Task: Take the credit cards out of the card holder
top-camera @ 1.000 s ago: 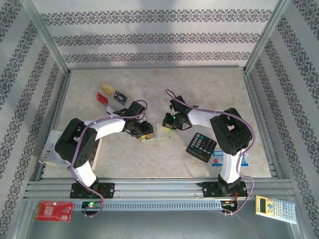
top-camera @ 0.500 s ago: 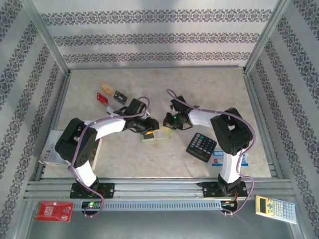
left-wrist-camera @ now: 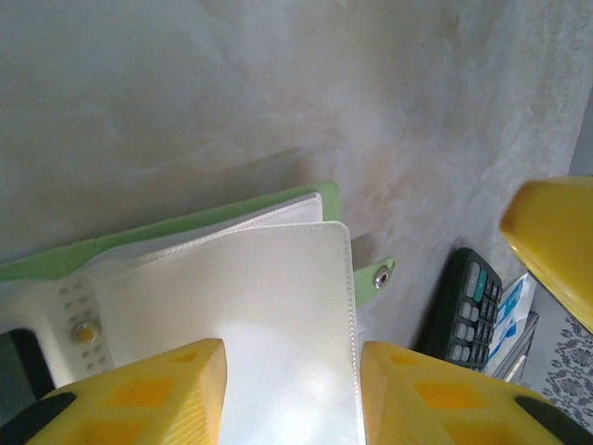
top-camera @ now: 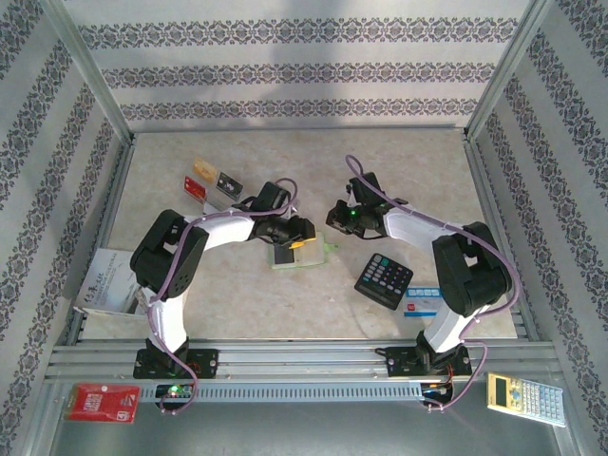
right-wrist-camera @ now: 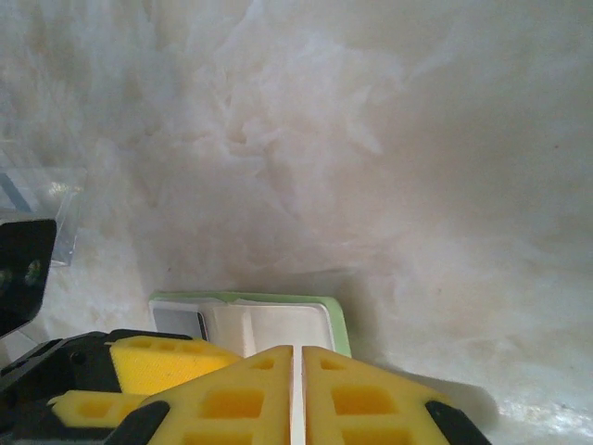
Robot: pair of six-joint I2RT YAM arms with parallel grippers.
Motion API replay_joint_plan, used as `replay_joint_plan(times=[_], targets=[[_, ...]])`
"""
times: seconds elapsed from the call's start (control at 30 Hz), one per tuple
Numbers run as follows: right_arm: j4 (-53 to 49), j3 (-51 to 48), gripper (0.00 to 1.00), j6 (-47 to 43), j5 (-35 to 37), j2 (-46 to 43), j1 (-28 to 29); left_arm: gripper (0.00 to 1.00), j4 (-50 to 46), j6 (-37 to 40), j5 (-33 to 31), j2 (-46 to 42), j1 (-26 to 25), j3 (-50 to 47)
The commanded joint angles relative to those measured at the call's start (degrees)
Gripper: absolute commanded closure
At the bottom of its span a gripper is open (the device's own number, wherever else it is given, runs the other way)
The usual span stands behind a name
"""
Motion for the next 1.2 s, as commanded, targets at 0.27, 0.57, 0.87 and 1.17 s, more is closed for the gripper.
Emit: replay_joint_plan(times=[0.27, 0.57, 0.87, 1.17], targets=[[0.14, -1.4, 0.88, 0.64, 1.57, -1.76, -0.57, 0.57, -8.77, 3.85, -4.57, 3.46, -2.27, 5.91], [-0.02, -1.09, 0.88, 0.49, 1.4, -2.17, -0.55, 0.71, -11.52, 3.98, -6.85, 4.4, -2.87, 6.94], [0.95, 1.04, 0.88, 0.53, -2.01, -1.78, 1.78, 0.66, -10.96, 1.42, -8.97, -7.36, -0.39, 1.59], [3.67, 4.58, 0.86, 2.59, -7.79, 3.44, 7.7, 0.62, -12.4, 0.8, -13.35, -17.05, 6.37, -10.8]])
